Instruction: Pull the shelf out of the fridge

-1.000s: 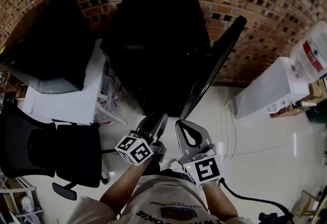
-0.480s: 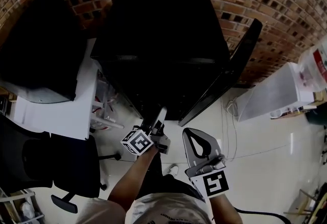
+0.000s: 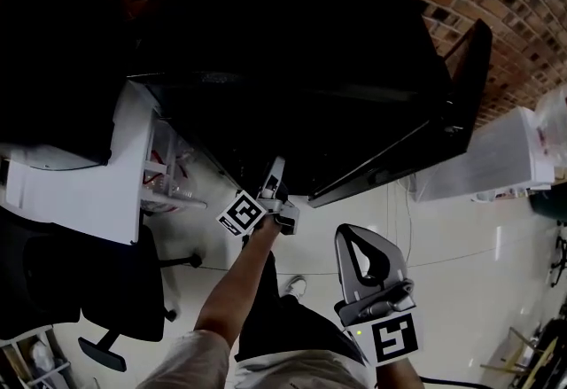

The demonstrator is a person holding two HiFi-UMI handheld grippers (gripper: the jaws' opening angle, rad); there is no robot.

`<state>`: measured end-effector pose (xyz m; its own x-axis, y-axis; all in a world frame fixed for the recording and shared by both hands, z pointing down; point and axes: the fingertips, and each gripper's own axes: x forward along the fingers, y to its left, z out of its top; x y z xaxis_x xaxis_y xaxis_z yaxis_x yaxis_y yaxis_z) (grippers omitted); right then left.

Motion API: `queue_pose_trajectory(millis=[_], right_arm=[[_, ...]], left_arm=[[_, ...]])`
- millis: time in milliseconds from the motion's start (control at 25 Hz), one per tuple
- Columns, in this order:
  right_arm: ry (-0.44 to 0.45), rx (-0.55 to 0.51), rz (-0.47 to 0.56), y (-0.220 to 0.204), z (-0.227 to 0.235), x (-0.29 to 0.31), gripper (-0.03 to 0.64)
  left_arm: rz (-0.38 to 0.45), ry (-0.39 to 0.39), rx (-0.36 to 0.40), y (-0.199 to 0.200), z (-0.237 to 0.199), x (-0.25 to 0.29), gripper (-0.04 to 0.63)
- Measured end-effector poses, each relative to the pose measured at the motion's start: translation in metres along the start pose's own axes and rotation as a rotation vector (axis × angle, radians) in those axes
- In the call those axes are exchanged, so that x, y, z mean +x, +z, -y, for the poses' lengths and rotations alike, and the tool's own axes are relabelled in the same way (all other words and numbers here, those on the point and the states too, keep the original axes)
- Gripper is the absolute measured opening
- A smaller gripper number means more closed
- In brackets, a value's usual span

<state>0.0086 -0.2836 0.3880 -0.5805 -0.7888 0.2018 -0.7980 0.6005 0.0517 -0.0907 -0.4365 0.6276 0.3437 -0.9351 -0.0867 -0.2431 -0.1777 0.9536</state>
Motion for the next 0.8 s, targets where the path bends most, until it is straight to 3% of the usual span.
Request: queue_pose_trajectory(millis=[240,560,800], right_arm=[[0.022,0.001,-0.051,-0.022,0.000,0.016,0.005],[0.002,0.001,-0.105,-0.041,0.018,0.028,0.005],[-0.008,0.018,-0.134,-0.052,0.032,0.032,0.005]], left_arm=[[0.015,-0.003,-0.041,-0.003,-0.027,0.031,0.228],[0.113,-0.019,-0.132,0.009,-0.051,0.068,0.213],[0.154,-0.032,-0.126,0.016,-0.058,0.085,0.111]])
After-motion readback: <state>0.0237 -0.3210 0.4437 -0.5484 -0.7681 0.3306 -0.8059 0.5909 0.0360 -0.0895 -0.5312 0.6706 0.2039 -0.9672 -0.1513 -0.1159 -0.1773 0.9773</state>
